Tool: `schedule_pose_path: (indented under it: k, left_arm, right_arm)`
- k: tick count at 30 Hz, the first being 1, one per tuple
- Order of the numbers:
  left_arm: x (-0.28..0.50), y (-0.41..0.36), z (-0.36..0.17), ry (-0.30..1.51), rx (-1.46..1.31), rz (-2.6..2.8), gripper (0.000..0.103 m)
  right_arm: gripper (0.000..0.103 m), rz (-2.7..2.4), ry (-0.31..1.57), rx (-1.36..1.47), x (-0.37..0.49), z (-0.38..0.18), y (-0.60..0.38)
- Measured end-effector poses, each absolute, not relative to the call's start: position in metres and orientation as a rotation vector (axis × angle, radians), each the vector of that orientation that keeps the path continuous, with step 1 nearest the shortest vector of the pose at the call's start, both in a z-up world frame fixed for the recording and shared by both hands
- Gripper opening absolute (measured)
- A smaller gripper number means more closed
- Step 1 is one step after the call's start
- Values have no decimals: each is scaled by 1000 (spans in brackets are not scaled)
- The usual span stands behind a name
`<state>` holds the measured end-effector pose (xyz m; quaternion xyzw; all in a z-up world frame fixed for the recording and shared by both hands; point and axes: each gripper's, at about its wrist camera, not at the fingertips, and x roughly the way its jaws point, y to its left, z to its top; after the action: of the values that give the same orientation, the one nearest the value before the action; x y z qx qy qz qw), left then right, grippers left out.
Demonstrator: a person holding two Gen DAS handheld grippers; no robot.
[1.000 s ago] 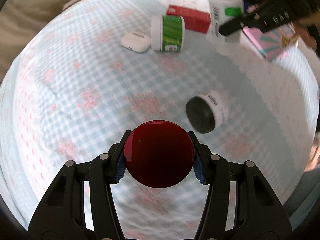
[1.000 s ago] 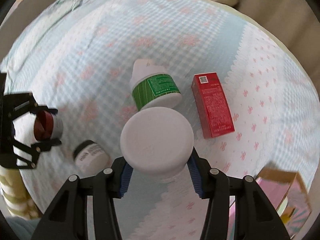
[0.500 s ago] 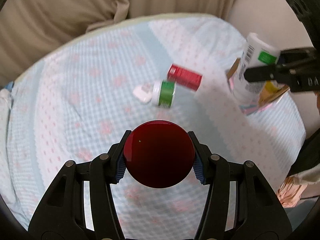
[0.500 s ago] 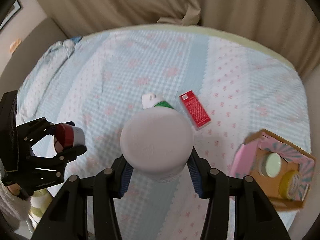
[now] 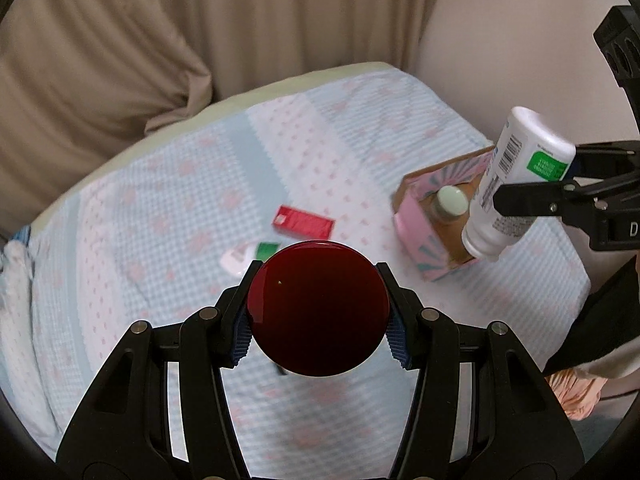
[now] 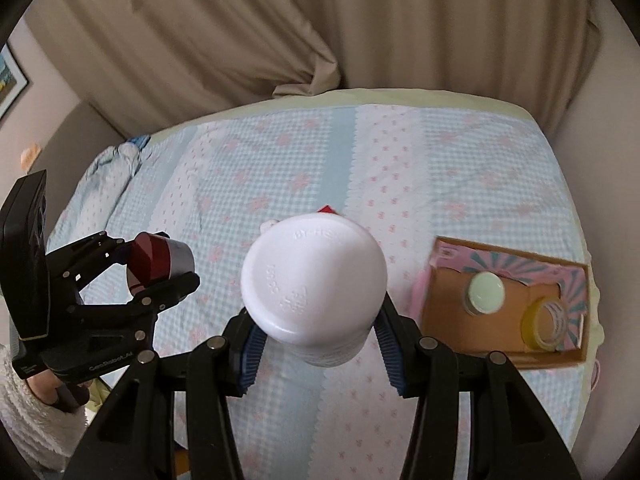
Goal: Organize rigid objects
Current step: 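Carry the red-lidded jar and white bottle with both tools over the cardboard box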
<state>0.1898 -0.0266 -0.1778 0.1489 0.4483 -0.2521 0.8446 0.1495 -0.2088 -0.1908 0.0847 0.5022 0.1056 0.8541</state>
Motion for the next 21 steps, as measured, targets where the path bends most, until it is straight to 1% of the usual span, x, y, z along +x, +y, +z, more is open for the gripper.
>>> schedule_pose_path:
  k: [4, 10, 14, 21]
  left_arm:
    - [182, -76, -176, 958, 253, -539, 51]
    - [177, -150, -202, 1025, 187, -546, 51]
    - [179, -194, -222, 1054, 177, -542, 51]
    - [195, -254, -262, 1108, 183, -523, 51]
  right_arm:
    - [47, 224, 1059, 193, 137, -188, -256]
    - [47, 192, 1074, 209, 126, -196, -334]
    - [47, 159, 1110, 228, 128, -215, -386]
    - [47, 119, 1175, 330, 140, -260, -442]
